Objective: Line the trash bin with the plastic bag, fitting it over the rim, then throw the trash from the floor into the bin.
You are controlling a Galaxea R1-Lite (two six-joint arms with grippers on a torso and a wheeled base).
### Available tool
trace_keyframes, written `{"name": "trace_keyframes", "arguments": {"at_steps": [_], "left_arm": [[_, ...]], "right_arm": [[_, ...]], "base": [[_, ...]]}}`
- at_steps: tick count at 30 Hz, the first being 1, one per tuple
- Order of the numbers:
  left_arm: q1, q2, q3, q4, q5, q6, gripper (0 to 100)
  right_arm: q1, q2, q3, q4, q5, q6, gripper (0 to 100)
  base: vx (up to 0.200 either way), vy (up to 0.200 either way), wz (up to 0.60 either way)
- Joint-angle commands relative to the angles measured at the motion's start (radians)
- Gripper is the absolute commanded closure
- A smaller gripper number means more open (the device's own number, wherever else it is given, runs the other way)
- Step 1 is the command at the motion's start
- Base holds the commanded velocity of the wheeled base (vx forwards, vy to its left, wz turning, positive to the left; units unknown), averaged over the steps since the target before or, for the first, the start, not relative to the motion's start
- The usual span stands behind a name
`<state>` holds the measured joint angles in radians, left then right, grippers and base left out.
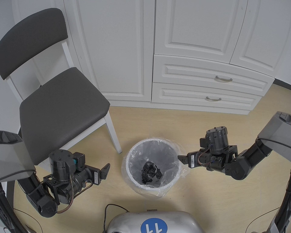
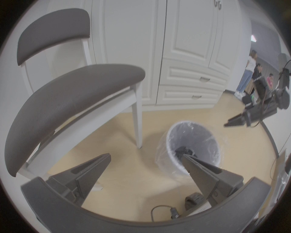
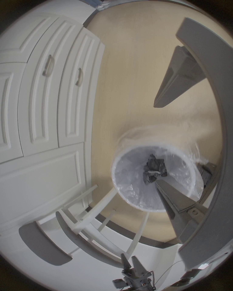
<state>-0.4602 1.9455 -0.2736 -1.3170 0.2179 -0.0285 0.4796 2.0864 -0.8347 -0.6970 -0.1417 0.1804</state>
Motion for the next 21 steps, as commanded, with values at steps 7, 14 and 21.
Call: {"name": "trace_keyframes", "arguments": {"at_steps": [7,14,21], "left_arm": [[0.163,-0.385,-0.391,0.763,0.02,-0.002,0],[0.138,-0.675,-0.345,1.009,0.018,-0.008,0],[0.107,-0.981,-0.245,1.205,0.02,-0.008,0]], "right_arm": [[-0.208,-0.289,0.054,0.126,0.001,-0.16,0],[-0.225,-0.724,0.147,0.495,0.001,-0.165,0],[-0.214,-1.141,0.295,0.766,0.005,-0.159,0]], "base": [[0.0,0.0,0.0],[0.0,0.0,0.0],[0.0,0.0,0.0]]}}
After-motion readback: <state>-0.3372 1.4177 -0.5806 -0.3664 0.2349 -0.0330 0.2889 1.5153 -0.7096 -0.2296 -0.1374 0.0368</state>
